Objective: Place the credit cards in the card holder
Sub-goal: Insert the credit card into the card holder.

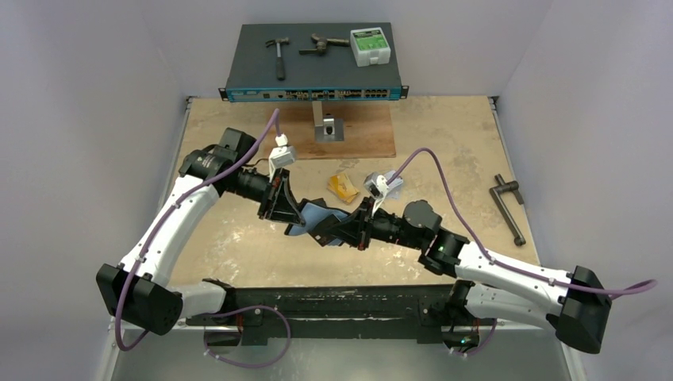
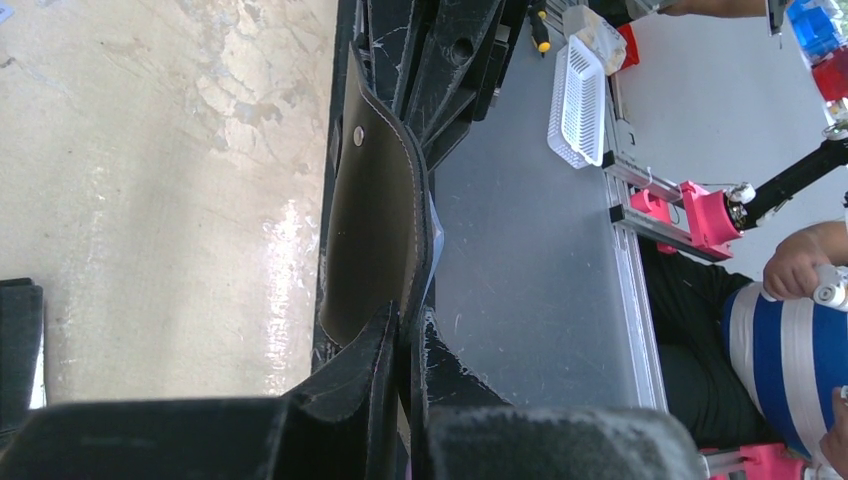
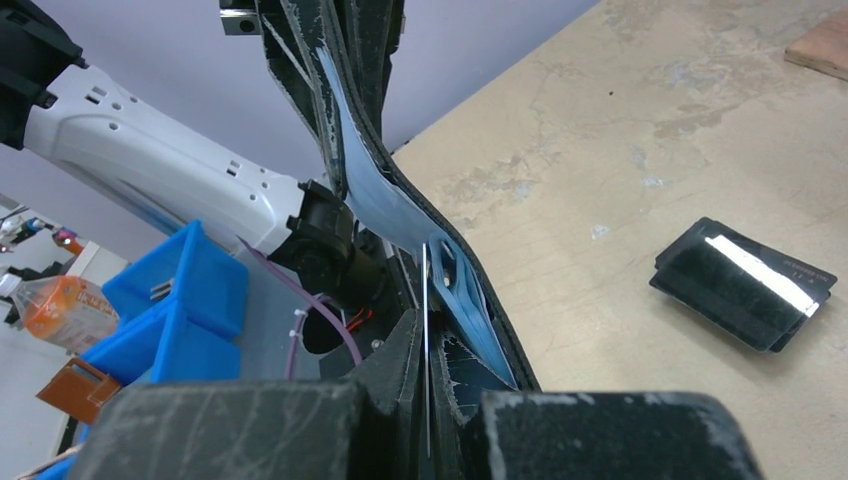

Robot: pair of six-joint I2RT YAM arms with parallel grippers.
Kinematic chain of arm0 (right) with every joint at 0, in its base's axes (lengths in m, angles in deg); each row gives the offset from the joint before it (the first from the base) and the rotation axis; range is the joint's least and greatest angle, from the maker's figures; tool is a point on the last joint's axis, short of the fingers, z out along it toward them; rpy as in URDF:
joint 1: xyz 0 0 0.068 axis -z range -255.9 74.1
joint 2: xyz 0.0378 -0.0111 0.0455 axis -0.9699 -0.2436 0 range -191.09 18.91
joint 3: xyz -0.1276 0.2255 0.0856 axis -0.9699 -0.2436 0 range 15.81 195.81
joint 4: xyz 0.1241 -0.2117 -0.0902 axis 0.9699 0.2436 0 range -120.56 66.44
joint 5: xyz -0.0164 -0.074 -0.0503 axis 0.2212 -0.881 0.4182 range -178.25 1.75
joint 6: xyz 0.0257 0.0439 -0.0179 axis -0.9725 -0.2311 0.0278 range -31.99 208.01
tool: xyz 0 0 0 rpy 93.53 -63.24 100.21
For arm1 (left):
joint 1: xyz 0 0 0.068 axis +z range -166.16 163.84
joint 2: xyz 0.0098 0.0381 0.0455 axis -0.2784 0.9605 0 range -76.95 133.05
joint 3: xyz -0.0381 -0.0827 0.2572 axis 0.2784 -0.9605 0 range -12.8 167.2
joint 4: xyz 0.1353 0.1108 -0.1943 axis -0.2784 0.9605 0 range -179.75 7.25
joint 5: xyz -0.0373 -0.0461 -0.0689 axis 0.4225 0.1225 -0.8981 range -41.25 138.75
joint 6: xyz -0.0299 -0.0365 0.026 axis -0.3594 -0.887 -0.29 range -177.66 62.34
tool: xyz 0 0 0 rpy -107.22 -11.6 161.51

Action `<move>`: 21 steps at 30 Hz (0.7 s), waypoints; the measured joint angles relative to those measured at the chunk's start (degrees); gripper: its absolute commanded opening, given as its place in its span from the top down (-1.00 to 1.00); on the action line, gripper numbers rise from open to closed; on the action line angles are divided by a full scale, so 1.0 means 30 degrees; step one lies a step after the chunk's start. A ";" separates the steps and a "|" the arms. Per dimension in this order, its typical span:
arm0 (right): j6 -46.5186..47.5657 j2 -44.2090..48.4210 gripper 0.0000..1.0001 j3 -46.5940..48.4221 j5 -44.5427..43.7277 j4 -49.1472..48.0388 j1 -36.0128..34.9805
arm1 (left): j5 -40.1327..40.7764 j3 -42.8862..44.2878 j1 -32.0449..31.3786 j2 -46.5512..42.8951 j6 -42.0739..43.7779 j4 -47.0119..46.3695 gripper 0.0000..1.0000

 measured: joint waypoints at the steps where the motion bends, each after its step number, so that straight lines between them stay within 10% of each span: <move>1: 0.0109 -0.0044 1.00 0.0087 0.0117 0.0058 0.0007 | -0.0022 0.0000 0.0000 0.0000 0.0044 0.0058 1.00; 21: 0.1129 -0.1078 1.00 0.1035 0.2018 0.0102 0.0117 | -0.0291 0.0036 -0.0087 0.0226 0.0809 0.1297 1.00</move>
